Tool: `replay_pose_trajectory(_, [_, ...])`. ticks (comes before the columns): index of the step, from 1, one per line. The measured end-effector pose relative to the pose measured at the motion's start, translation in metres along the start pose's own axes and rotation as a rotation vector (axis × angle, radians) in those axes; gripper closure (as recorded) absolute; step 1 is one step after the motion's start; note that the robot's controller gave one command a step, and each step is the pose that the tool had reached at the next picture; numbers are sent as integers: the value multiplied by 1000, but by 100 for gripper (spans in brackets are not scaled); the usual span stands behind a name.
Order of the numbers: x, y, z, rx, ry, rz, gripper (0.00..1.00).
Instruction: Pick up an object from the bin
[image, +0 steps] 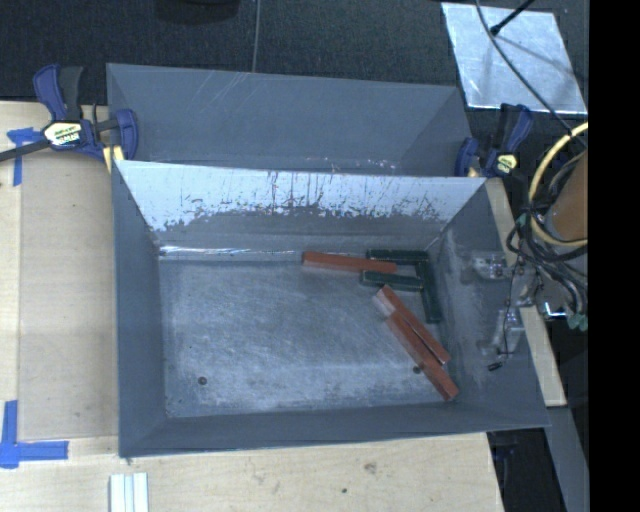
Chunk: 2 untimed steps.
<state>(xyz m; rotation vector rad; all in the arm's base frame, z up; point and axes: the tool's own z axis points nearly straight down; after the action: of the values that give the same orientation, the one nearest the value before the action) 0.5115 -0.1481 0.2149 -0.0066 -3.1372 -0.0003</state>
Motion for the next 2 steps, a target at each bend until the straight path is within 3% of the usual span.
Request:
replay_pose_trajectory(1, [7,4,90,-1,1,39,0])
replay_pose_trajectory(2, [4,26,146,-2,-2,163,0])
